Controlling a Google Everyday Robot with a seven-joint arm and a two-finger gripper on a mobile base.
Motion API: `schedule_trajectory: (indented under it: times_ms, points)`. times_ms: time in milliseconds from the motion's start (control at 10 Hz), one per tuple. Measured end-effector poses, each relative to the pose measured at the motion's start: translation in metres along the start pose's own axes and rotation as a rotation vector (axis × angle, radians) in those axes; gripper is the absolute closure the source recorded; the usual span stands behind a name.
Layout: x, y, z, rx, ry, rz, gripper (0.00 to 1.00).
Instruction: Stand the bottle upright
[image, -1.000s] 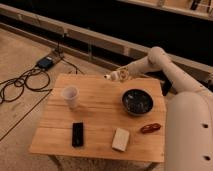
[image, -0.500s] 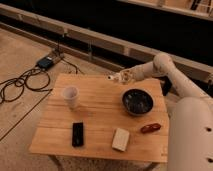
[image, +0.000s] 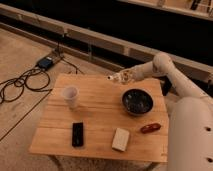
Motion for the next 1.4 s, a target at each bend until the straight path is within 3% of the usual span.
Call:
schedule_trajectory:
  times_ms: [300,900,1400]
  points:
    - [-0.001,0.0,-0.001,-0.001,0.001,0.007,0.84]
    - [-0.038,0.004,-0.017,-0.058,0.022,0.255,0.84]
    - [-0.062,0.013,-0.015,-0.147,0.104,0.445,0.84]
